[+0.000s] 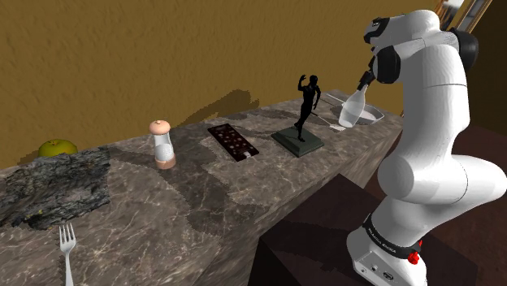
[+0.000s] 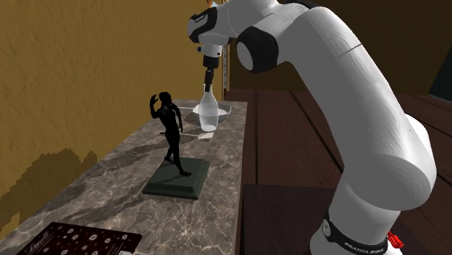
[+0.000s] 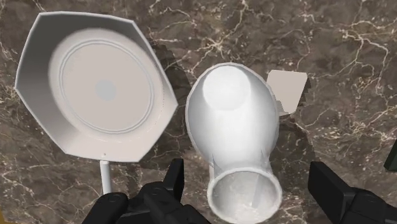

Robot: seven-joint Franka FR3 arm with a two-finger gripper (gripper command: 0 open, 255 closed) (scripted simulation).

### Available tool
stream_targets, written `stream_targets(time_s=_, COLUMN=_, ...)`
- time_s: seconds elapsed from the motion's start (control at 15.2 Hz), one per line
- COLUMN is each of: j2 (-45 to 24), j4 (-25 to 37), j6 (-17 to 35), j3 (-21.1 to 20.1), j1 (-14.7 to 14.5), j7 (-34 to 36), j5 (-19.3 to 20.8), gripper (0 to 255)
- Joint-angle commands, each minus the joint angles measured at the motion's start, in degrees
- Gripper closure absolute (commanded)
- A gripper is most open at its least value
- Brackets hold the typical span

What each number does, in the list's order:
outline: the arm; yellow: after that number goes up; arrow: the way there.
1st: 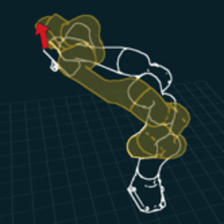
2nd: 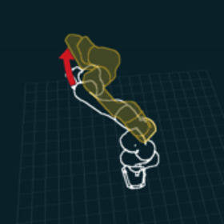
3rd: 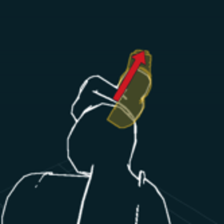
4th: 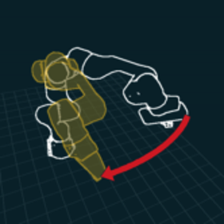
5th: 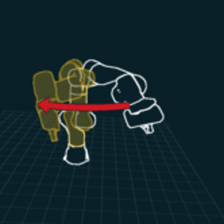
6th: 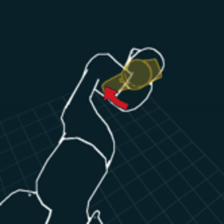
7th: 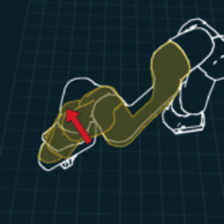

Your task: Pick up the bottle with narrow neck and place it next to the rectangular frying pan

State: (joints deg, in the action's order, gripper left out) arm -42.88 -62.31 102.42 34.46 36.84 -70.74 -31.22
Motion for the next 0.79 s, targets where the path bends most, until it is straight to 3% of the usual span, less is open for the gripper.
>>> stream_targets(time_s=0.0, j2=0.0, j4=0.0, j6=0.0, j3=0.0, j1=0.0, j7=0.0, j5=0.0, gripper=0)
stream_targets(time_s=0.26, j2=0.6, j4=6.7, j6=-6.7, j3=0.3, j1=2.1, j7=1.3, j5=0.5, gripper=0)
stream_targets(time_s=0.73, j2=0.6, j4=6.7, j6=-6.7, j3=0.3, j1=2.1, j7=1.3, j5=0.6, gripper=0)
